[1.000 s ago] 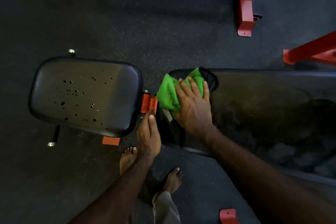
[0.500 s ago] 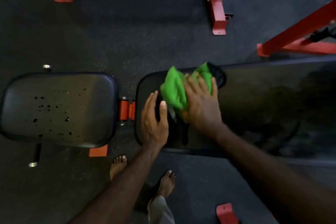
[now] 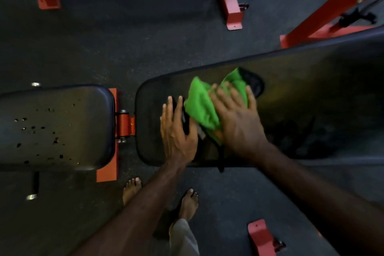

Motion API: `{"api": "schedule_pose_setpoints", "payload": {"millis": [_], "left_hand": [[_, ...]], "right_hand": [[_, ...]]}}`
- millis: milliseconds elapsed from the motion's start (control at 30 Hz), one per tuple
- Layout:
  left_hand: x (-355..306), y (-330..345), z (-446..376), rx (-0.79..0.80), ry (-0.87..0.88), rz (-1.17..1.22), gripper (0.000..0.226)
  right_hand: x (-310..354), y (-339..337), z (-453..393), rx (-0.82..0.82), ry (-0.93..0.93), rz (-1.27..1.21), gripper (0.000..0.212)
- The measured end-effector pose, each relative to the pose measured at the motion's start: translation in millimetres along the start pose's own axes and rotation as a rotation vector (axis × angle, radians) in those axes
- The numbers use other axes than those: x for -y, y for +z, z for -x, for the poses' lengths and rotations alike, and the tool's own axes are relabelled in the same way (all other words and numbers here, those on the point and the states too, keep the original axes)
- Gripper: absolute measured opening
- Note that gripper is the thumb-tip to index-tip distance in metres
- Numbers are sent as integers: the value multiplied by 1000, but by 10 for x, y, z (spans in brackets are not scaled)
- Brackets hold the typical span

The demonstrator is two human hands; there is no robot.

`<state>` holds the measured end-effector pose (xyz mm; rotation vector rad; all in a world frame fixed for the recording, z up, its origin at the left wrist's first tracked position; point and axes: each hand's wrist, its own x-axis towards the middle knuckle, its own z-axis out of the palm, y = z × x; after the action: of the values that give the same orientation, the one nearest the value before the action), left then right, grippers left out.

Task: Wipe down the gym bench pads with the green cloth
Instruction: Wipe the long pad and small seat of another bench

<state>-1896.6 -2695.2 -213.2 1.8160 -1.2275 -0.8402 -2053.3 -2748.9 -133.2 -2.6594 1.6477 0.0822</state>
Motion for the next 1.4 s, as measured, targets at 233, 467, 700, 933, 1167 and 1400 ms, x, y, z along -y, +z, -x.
{"api": "schedule_pose_setpoints", "payload": {"millis": [233, 467, 700, 933, 1167, 1400], "left_hand": [[-141, 102, 151, -1, -18, 4, 70], [-309, 195, 194, 42, 127, 21, 67], [-690, 433, 209, 80, 199, 55, 63], [-1040, 672, 281, 138, 315, 43, 69], [-1360, 841, 362, 196, 360, 27, 62], [-1849, 1106, 339, 230, 528, 104, 68]], "right_hand": [[-617, -220, -168, -114, 219, 10, 86], [-218, -146, 389, -51, 45, -15, 87], [-1035, -561, 301, -170, 352, -31, 84], [-729, -432, 790, -125, 247, -17, 82], [-1481, -842, 747, -235, 562, 6, 84], [-1290, -739, 1454, -193, 360, -1, 82]]}}
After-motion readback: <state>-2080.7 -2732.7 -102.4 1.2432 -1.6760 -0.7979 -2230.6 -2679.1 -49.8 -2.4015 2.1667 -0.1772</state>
